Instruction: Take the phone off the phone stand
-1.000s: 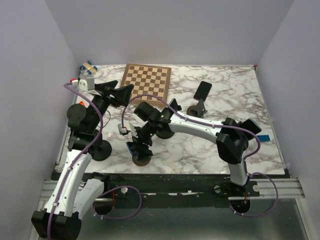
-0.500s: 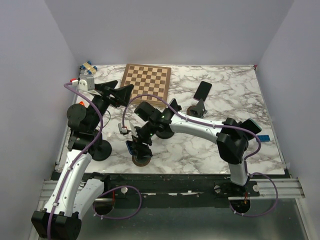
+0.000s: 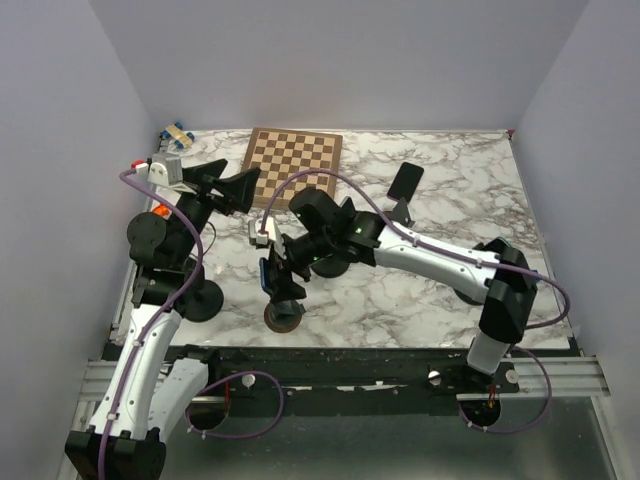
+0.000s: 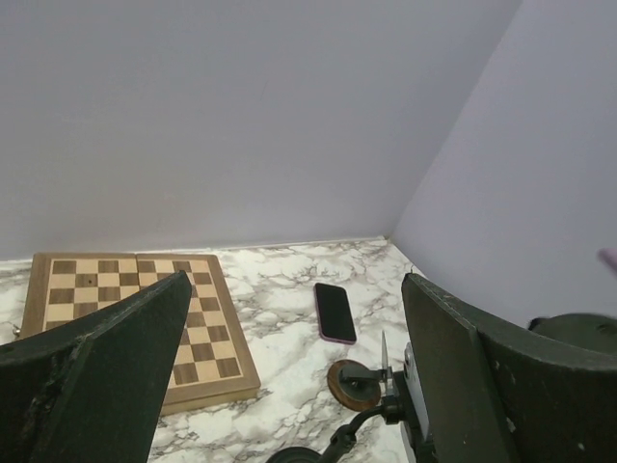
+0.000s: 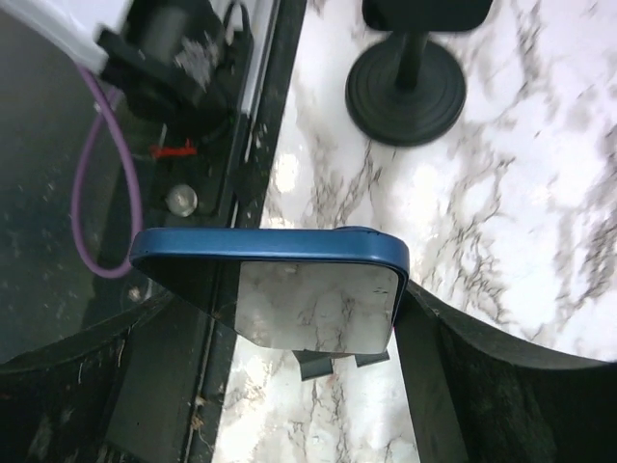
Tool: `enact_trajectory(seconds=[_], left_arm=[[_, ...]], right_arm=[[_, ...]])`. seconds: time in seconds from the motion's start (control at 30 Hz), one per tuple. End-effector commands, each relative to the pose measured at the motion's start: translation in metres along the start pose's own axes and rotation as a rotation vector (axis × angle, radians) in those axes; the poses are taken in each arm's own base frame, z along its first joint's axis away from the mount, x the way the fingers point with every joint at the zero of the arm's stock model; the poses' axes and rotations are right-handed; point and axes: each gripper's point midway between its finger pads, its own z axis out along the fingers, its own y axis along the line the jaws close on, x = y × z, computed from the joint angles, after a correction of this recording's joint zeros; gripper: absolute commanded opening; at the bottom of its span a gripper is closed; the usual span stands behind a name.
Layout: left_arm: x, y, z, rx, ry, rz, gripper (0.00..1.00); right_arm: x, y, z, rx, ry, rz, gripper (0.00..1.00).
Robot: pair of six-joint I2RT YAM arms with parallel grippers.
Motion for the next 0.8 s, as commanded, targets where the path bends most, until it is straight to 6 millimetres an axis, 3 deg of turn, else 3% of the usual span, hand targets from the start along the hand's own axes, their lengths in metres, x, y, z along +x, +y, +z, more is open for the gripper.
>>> enact_trajectory(seconds=[0.0,0.07,0.13,0.3,0.43,0.5,0.57,0.67,0.77], left_arm=[[-0.011,0.004,-0.005,-0.028,-0.031,0.043,0.99],[-0.014,0.006,-0.007,-0.042,-0.039,0.048,0.99],[-0.017,0.011,-0.009,-0.078,-0.043,0.049,0.98],[-0.022,0.024,-0.015,-0.169,-0.049,0.039,0.97],[-0.020,0.037,-0.016,-0.237,-0.045,0.028,0.98],[-0.021,0.040,-0.017,-0.255,-0.046,0.026,0.97],[-0.022,0.041,-0.018,-0.262,-0.048,0.026,0.97],[-0.023,0.039,-0.018,-0.257,-0.050,0.026,0.97],[-0.022,0.039,-0.018,-0.252,-0.050,0.025,0.98]], right_arm=[[-0.069,0.017,-0.037,0.019,-0.212,-0.027,0.28],[-0.084,0.023,-0.050,0.028,-0.260,-0.026,0.19],[-0.097,0.027,-0.063,0.053,-0.298,-0.018,0.01],[-0.133,0.023,-0.103,0.197,-0.430,0.024,0.01],[-0.163,-0.008,-0.155,0.492,-0.611,0.129,0.01],[-0.170,-0.033,-0.191,0.703,-0.696,0.202,0.01],[-0.168,-0.063,-0.240,0.985,-0.795,0.302,0.01],[-0.153,-0.091,-0.306,1.331,-0.875,0.407,0.01],[-0.122,-0.125,-0.372,1.569,-0.904,0.557,0.01]])
